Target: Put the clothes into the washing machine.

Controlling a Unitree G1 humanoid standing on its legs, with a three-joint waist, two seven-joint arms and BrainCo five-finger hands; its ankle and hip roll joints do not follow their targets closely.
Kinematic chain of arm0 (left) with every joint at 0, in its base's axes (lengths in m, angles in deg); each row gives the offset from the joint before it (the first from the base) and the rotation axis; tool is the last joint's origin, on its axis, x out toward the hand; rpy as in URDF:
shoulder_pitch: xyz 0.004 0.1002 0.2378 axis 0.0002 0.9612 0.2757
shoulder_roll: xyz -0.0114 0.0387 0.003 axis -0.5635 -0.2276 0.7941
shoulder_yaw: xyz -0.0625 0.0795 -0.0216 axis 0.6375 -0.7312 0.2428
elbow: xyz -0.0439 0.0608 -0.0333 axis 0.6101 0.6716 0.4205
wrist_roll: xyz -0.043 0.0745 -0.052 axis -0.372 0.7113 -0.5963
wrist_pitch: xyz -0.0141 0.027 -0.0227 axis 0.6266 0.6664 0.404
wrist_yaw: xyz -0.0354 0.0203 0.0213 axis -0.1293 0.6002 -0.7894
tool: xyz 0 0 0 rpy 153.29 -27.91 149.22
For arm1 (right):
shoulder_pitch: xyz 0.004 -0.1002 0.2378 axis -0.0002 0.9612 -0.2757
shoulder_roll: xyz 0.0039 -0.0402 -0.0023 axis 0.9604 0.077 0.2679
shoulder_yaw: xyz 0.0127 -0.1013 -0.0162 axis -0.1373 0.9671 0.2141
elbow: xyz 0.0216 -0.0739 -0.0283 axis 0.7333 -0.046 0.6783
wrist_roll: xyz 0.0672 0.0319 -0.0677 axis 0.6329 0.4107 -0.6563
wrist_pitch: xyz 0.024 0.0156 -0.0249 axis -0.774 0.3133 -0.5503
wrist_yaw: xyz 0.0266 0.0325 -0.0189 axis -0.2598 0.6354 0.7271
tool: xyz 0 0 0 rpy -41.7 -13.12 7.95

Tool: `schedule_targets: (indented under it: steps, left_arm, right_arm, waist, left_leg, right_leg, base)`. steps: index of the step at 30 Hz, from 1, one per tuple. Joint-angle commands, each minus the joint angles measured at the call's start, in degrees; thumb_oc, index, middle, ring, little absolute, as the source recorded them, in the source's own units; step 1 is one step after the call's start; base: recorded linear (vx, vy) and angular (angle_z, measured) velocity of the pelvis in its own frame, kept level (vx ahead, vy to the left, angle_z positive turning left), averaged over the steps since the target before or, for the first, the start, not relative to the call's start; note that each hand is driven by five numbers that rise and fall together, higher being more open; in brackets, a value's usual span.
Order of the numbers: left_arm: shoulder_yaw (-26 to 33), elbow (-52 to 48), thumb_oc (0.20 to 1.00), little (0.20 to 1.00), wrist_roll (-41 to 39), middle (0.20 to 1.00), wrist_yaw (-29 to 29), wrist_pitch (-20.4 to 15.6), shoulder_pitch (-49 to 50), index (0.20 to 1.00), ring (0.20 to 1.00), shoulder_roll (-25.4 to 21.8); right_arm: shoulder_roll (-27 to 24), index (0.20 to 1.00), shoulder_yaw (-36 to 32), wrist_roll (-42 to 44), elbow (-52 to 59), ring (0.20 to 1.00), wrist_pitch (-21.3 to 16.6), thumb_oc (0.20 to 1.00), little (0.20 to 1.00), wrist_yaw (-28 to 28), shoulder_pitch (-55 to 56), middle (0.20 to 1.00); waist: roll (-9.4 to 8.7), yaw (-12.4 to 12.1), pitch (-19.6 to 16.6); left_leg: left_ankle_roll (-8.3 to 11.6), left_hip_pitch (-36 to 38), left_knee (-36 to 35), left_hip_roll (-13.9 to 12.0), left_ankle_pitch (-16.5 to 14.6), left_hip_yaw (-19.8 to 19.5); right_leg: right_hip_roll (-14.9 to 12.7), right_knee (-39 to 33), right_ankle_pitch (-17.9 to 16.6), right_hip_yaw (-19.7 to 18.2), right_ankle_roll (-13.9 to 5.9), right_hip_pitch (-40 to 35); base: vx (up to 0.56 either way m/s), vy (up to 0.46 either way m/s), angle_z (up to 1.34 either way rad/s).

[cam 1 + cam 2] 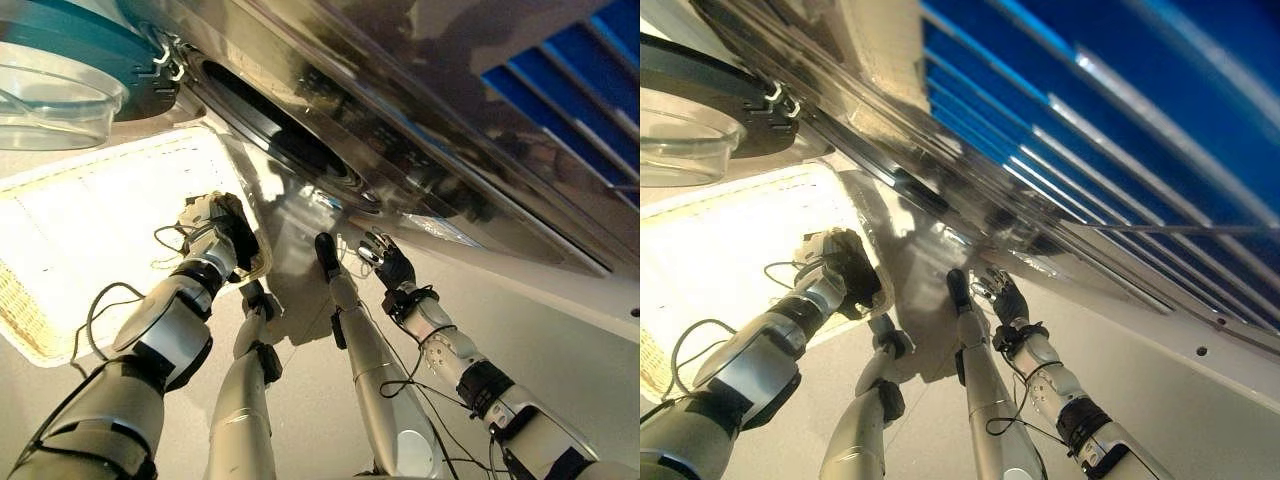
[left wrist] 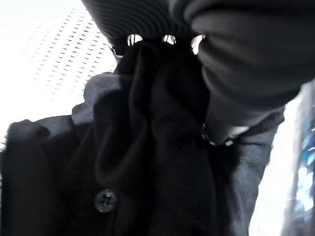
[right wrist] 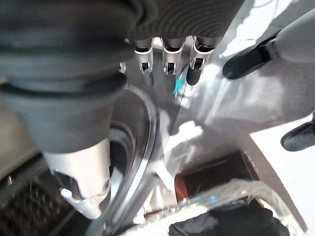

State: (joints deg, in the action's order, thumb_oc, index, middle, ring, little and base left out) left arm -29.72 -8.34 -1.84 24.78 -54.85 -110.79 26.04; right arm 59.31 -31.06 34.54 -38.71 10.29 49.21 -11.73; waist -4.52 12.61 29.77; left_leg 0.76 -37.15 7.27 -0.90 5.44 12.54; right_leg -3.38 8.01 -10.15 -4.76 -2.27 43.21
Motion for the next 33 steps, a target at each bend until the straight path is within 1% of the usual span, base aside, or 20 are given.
schedule_targets:
  steps: [1, 3, 6, 7, 10, 11, 13, 14, 16, 17, 19, 21, 22, 23, 24, 25, 26, 27, 30, 33]
  left_arm:
    - [5.0, -7.0, 0.2, 0.2, 0.2, 0.2, 7.7, -4.9, 5.7, 0.2, 0.2, 1.3]
    - [6.6, -9.9, 0.2, 0.2, 0.4, 0.2, 9.6, -6.0, 8.5, 0.2, 0.2, 0.5]
    - [10.2, -15.5, 0.2, 0.2, 1.0, 0.2, 12.7, -8.6, 14.9, 0.2, 0.2, -1.0]
    - [11.9, -18.9, 0.2, 0.2, -0.4, 0.2, 13.5, -10.2, 18.4, 0.2, 0.2, -2.0]
    - [14.2, -22.5, 0.2, 0.2, -1.5, 0.2, 13.6, -12.6, 22.3, 0.2, 0.2, -2.2]
    - [17.2, -28.1, 0.2, 0.2, -7.2, 0.2, 9.4, -16.6, 26.8, 0.2, 0.2, -2.3]
    - [18.4, -30.3, 0.2, 0.2, -9.5, 0.2, 6.6, -17.5, 28.3, 0.2, 0.2, -1.8]
    - [18.8, -32.1, 0.2, 0.2, -11.7, 0.2, 4.2, -18.4, 30.0, 0.2, 0.2, -1.5]
    - [19.2, -34.8, 0.2, 0.2, -14.0, 0.2, 1.6, -19.0, 31.6, 0.2, 0.2, -1.1]
    - [19.5, -37.3, 0.2, 0.2, -16.3, 0.2, -2.1, -19.6, 33.0, 0.2, 0.2, -1.1]
    - [19.3, -40.5, 0.2, 0.2, -19.8, 0.2, -6.6, -19.6, 34.1, 0.2, 0.2, -1.3]
    - [18.6, -43.8, 0.2, 0.2, -24.3, 0.2, -15.1, -19.4, 34.9, 0.2, 0.2, -2.3]
    - [18.0, -45.5, 0.2, 0.2, -27.2, 0.2, -19.3, -18.6, 34.7, 0.2, 0.2, -2.6]
    - [17.7, -46.2, 0.2, 0.2, -28.0, 0.2, -20.6, -18.4, 34.7, 0.2, 0.2, -2.7]
    - [16.9, -47.9, 0.2, 0.2, -30.5, 0.2, -24.7, -17.9, 34.5, 0.2, 0.2, -3.0]
    - [16.6, -48.5, 0.2, 0.2, -31.8, 0.2, -26.3, -17.7, 34.4, 0.2, 0.2, -3.2]
    - [15.5, -49.6, 0.2, 0.2, -34.2, 0.2, -30.4, -17.5, 33.9, 0.2, 0.2, -3.6]
    - [15.3, -49.9, 0.2, 0.2, -34.6, 0.2, -31.4, -17.4, 33.8, 0.2, 0.2, -3.7]
    - [13.0, -50.6, 0.2, 0.2, -37.4, 0.2, -35.5, -17.3, 31.7, 0.2, 0.2, -4.6]
    - [11.4, -51.9, 0.2, 0.2, -39.7, 0.2, -38.5, -16.5, 30.3, 0.2, 0.2, -5.6]
  right_arm:
    - [-0.6, 1.0, -2.8, -4.8, 3.3, 1.0, -1.1, 1.0, 1.0, -0.1, 2.6, 1.0]
    - [-0.8, 1.0, -3.2, -5.6, 3.9, 1.0, -1.3, 1.0, 1.0, -0.1, 2.8, 1.0]
    - [-0.8, 1.0, -4.0, -7.1, 4.4, 1.0, -1.5, 1.0, 1.0, 0.1, 2.9, 1.0]
    - [-1.2, 1.0, -4.2, -8.5, 4.9, 1.0, -1.4, 1.0, 1.0, 0.1, 2.9, 1.0]
    - [-1.5, 1.0, -4.4, -11.7, 5.9, 1.0, -1.0, 1.0, 1.0, 0.2, 2.7, 1.0]
    - [-1.9, 1.0, -4.3, -16.3, 7.3, 1.0, -0.6, 1.0, 1.0, 0.5, 2.6, 1.0]
    - [-2.2, 1.0, -4.2, -18.8, 7.8, 1.0, -0.8, 1.0, 1.0, 1.0, 2.1, 1.0]
    - [-2.4, 1.0, -4.1, -21.3, 8.4, 1.0, -0.6, 1.0, 1.0, 1.4, 2.0, 1.0]
    - [-2.5, 1.0, -3.9, -23.9, 9.4, 1.0, -0.1, 1.0, 1.0, 1.2, 1.3, 1.0]
    - [-3.1, 1.0, -3.4, -27.6, 10.2, 1.0, 0.1, 1.0, 1.0, 2.0, 0.6, 1.0]
    - [-4.2, 1.0, -2.8, -31.0, 11.1, 1.0, 0.3, 1.0, 1.0, 2.7, -0.4, 1.0]
    - [-5.2, 1.0, -1.6, -35.5, 12.1, 1.0, 0.0, 1.0, 1.0, 3.3, -0.9, 1.0]
    - [-5.8, 1.0, -1.0, -37.0, 12.5, 1.0, 0.2, 1.0, 1.0, 4.1, -1.7, 1.0]
    - [-6.0, 1.0, -0.7, -37.4, 12.5, 1.0, 0.3, 1.0, 1.0, 4.5, -1.9, 1.0]
    - [-6.4, 1.0, 0.0, -38.3, 12.7, 1.0, 0.6, 1.0, 1.0, 5.4, -2.5, 1.0]
    - [-6.7, 1.0, 0.5, -38.4, 12.6, 1.0, 0.8, 1.0, 1.0, 6.2, -2.9, 1.0]
    - [-7.4, 1.0, 1.7, -39.7, 12.4, 1.0, 1.4, 1.0, 1.0, 9.0, -3.9, 1.0]
    - [-7.6, 1.0, 2.1, -39.9, 12.2, 1.0, 1.6, 1.0, 1.0, 9.8, -4.2, 1.0]
    - [-9.7, 1.0, 5.0, -39.3, 12.0, 1.0, 3.7, 1.0, 1.0, 14.0, -6.5, 1.0]
    - [-11.6, 1.0, 7.3, -37.9, 12.9, 1.0, 5.0, 1.0, 1.0, 16.4, -7.4, 1.0]
  waist:
    - [4.1, -3.2, 0.0]
    - [4.7, -4.6, 0.0]
    - [5.58, -7.3, 0.0]
    - [5.97, -8.6, 0.0]
    - [6.44, -9.8, 0.0]
    - [7.0, -11.4, 0.0]
    - [7.26, -12.0, 0.0]
    - [7.5, -12.5, 0.0]
    - [7.69, -13.1, 0.0]
    - [7.95, -13.7, 0.0]
    - [8.26, -14.3, 0.0]
    - [8.59, -14.8, 0.0]
    - [8.78, -15.0, 0.0]
    - [8.86, -15.1, 0.0]
    - [9.03, -15.2, 0.0]
    - [9.13, -15.2, 0.0]
    - [9.32, -15.4, 0.0]
    - [9.34, -15.4, 0.0]
    - [9.29, -15.5, 0.0]
    - [8.98, -15.4, 0.0]
  left_leg:
    - [3.59, 1.2, 2.1, 3.6, -1.2, -4.3]
    - [3.63, 1.9, 1.2, 3.7, -0.7, -5.7]
    - [3.64, 3.5, -1.2, 3.6, 0.8, -7.9]
    - [3.63, 4.6, -2.2, 3.6, 1.2, -8.8]
    - [3.61, 5.7, -3.1, 3.5, 1.6, -9.8]
    - [3.5, 7.5, -3.3, 3.7, 1.3, -10.8]
    - [3.44, 7.5, -3.3, 3.7, 1.7, -11.2]
    - [3.43, 8.4, -3.2, 3.8, 1.4, -11.6]
    - [3.35, 8.6, -2.9, 3.9, 1.6, -12.0]
    - [3.29, 8.9, -2.5, 4.0, 1.5, -12.3]
    - [3.17, 9.2, -2.1, 4.1, 1.5, -12.6]
    - [2.96, 10.3, -2.0, 4.3, 1.1, -13.1]
    - [2.79, 10.5, -2.2, 4.3, 1.4, -13.2]
    - [2.74, 10.6, -2.2, 4.3, 1.5, -13.3]
    - [2.64, 11.1, -2.4, 4.3, 1.4, -13.3]
    - [2.58, 11.5, -2.6, 4.3, 1.4, -13.3]
    - [2.49, 12.1, -2.8, 4.3, 1.4, -13.2]
    - [2.47, 12.3, -2.9, 4.3, 1.4, -13.3]
    - [2.42, 12.6, -2.7, 4.2, 1.3, -13.2]
    - [2.36, 12.6, -2.4, 4.1, 1.2, -13.0]
  right_leg:
    - [2.3, -2.0, 1.5, 4.8, -1.51, -3.2]
    - [1.9, -2.3, 1.7, 5.9, -1.55, -4.3]
    - [1.3, -2.6, 2.0, 7.9, -1.55, -6.2]
    - [1.1, -2.6, 2.5, 8.8, -1.52, -7.5]
    - [0.9, -2.3, 3.1, 9.8, -1.43, -8.8]
    - [0.5, -1.5, 4.5, 11.0, -1.29, -10.8]
    - [0.4, -1.0, 4.6, 11.5, -1.24, -11.0]
    - [0.2, -0.4, 5.3, 12.0, -1.25, -12.0]
    - [-0.1, 0.0, 5.4, 12.6, -1.23, -12.4]
    - [-0.4, 0.7, 5.9, 13.3, -1.26, -13.0]
    - [-0.7, 1.5, 6.3, 14.0, -1.21, -13.5]
    - [-1.0, 2.3, 7.2, 14.7, -1.37, -14.6]
    - [-1.0, 2.2, 6.9, 15.0, -1.34, -14.9]
    - [-1.1, 2.3, 6.9, 15.0, -1.4, -15.0]
    - [-1.2, 2.4, 7.0, 15.3, -1.52, -15.4]
    - [-1.2, 2.4, 7.0, 15.4, -1.51, -15.7]
    - [-1.3, 2.5, 7.1, 15.8, -1.58, -16.2]
    - [-1.4, 2.5, 7.1, 15.8, -1.6, -16.4]
    - [-1.5, 2.9, 7.3, 16.1, -1.71, -16.7]
    - [-1.5, 3.2, 7.4, 16.1, -1.78, -16.8]
  base:
    - [-0.06, -0.148, 0.18]
    - [-0.06, -0.096, 0.32]
    - [-0.08, -0.099, 0.62]
    - [-0.08, -0.083, 0.34]
    - [-0.05, -0.044, 0.29]
    - [-0.06, -0.041, 0.32]
    - [-0.05, -0.027, 0.33]
    - [-0.04, -0.03, 0.28]
    - [-0.04, -0.027, 0.27]
    - [-0.04, -0.017, 0.24]
    - [-0.04, -0.02, 0.21]
    - [-0.02, -0.032, 0.28]
    - [-0.01, -0.02, 0.2]
    - [-0.03, -0.014, 0.22]
    - [-0.01, -0.011, 0.13]
    - [-0.01, -0.008, 0.13]
    - [-0.01, -0.004, 0.09]
    - [-0.01, -0.011, 0.09]
    - [-0.01, -0.025, 0.04]
    - [0.01, -0.03, 0.06]
